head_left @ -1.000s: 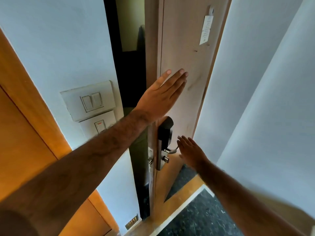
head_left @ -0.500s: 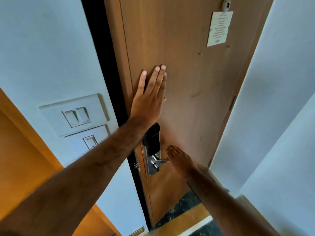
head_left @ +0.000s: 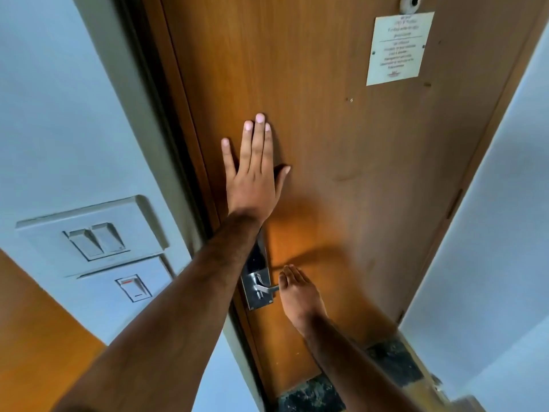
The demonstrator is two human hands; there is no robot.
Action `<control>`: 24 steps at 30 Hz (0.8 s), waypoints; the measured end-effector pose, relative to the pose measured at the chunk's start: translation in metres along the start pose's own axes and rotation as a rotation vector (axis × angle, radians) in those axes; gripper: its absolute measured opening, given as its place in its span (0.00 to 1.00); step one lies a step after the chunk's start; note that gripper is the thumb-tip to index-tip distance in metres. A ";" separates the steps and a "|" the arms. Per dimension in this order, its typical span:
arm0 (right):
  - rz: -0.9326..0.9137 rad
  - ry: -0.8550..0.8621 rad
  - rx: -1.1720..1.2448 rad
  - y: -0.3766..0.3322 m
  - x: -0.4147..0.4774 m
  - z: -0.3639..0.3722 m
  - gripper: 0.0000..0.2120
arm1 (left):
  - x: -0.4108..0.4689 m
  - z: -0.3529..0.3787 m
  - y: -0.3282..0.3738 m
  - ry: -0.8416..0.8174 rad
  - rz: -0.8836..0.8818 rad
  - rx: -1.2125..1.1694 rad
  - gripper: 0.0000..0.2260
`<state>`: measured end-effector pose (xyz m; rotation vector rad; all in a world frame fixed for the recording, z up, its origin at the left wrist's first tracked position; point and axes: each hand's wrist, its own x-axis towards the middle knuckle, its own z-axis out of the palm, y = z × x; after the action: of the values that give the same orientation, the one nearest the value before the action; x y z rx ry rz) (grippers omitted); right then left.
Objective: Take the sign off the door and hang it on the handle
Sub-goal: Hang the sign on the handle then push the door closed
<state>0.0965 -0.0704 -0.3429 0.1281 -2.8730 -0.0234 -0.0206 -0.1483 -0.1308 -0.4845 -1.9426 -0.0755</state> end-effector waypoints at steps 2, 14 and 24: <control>0.011 -0.012 0.028 0.001 0.011 0.004 0.24 | 0.003 0.012 -0.002 0.002 -0.004 0.004 0.36; 0.069 -0.024 0.072 -0.002 0.044 0.019 0.24 | 0.013 0.062 -0.016 0.032 -0.019 0.096 0.37; 0.004 -0.027 0.056 0.004 0.070 0.037 0.27 | 0.020 0.085 -0.025 0.014 -0.007 0.123 0.36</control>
<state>0.0195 -0.0727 -0.3604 0.1333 -2.9016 0.0572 -0.1103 -0.1425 -0.1437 -0.3948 -1.9222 0.0357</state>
